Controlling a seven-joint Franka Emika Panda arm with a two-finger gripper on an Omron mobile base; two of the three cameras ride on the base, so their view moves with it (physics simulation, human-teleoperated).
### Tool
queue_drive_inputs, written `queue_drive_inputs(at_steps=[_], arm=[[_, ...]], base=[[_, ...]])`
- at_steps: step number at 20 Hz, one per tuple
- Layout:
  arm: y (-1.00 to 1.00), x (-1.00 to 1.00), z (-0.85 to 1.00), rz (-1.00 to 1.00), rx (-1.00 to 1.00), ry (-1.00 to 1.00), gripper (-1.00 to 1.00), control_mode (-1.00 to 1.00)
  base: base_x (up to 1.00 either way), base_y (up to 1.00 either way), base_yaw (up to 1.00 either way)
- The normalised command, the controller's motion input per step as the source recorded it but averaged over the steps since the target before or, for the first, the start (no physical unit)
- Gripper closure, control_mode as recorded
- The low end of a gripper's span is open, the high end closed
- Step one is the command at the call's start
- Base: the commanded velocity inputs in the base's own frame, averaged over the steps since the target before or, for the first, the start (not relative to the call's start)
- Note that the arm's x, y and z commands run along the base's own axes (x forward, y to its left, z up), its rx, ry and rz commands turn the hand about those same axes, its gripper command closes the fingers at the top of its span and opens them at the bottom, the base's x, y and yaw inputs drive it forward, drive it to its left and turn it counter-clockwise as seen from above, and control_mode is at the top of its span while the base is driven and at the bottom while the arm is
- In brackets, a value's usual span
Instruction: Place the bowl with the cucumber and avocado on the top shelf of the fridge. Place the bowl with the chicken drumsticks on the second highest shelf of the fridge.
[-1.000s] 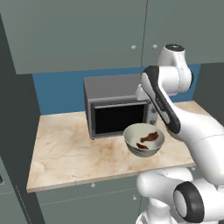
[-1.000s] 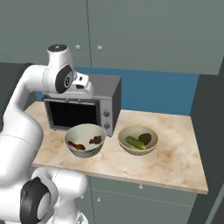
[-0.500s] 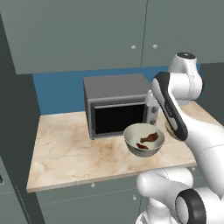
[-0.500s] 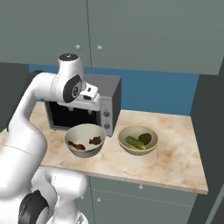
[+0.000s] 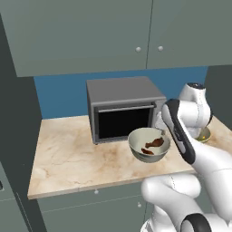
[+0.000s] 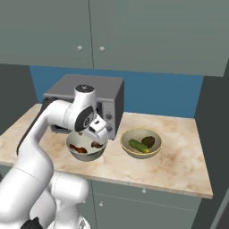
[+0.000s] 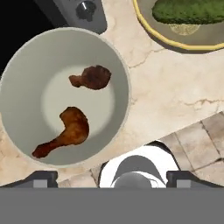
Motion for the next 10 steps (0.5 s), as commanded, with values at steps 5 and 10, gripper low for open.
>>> queue_drive_inputs(at_steps=[5, 10], arm=[[-0.02, 0.17, -0.68, -0.3, 0.08, 0.2, -1.0, -1.0], [-0.18, 0.06, -0.34, -0.16, 0.04, 0.12, -1.0, -1.0]], base=[[0.0, 0.0, 0.0], [0.0, 0.0, 0.0]])
